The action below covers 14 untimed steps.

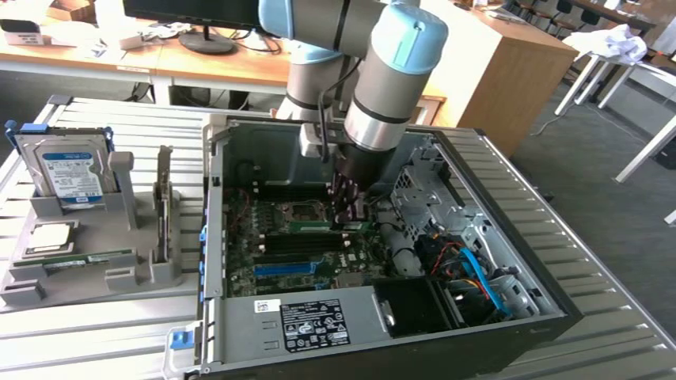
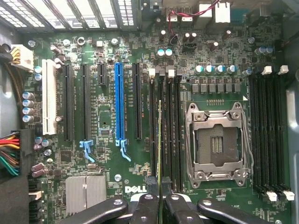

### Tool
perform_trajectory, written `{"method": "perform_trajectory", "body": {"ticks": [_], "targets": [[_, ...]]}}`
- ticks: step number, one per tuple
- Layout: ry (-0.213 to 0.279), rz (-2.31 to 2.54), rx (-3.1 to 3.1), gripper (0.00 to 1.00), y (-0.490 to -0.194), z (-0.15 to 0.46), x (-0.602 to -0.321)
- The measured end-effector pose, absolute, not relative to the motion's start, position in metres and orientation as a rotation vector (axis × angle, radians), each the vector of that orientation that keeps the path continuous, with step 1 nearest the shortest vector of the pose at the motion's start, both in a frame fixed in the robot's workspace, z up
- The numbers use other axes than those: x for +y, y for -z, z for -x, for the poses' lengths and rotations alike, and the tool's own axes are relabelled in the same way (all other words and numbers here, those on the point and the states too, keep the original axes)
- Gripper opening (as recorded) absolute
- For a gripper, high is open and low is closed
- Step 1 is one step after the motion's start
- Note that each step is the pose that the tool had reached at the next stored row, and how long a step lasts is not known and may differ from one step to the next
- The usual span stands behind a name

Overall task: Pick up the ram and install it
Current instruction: 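Insert the ram into the slot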

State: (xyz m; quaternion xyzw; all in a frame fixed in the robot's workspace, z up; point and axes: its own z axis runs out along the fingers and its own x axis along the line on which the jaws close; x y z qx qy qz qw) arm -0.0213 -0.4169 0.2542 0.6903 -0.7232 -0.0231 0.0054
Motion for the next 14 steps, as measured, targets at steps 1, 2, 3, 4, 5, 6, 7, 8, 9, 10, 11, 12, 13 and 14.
{"method": "perform_trajectory", "body": {"ticks": [1,2,3,4,5,6,7,8,9,10,11,12,13,14], "targets": [[0.072,-2.161,-2.264,0.13,-0.254,0.0213,-0.4169],[0.072,-2.161,-2.264,0.13,-0.2537,0.0214,-0.4169],[0.073,-2.161,-2.264,0.13,-0.2534,0.0215,-0.4168],[0.072,-2.161,-2.264,0.13,-0.2532,0.0215,-0.4168],[0.072,-2.161,-2.264,0.13,-0.2531,0.0218,-0.4169],[0.072,-2.161,-2.264,0.13,-0.2528,0.0218,-0.4169],[0.072,-2.161,-2.264,0.13,-0.2527,0.0218,-0.4168],[0.072,-2.161,-2.264,0.13,-0.2525,0.0219,-0.4169],[0.072,-2.161,-2.264,0.13,-0.2523,0.0221,-0.4169],[0.072,-2.161,-2.264,0.13,-0.2521,0.0222,-0.4168],[0.072,-2.161,-2.264,0.13,-0.2519,0.0222,-0.4169],[0.072,-2.161,-2.264,0.13,-0.2517,0.0223,-0.4169],[0.073,-2.161,-2.264,0.13,-0.2514,0.0225,-0.4168],[0.072,-2.161,-2.264,0.13,-0.2511,0.0227,-0.4168]]}}
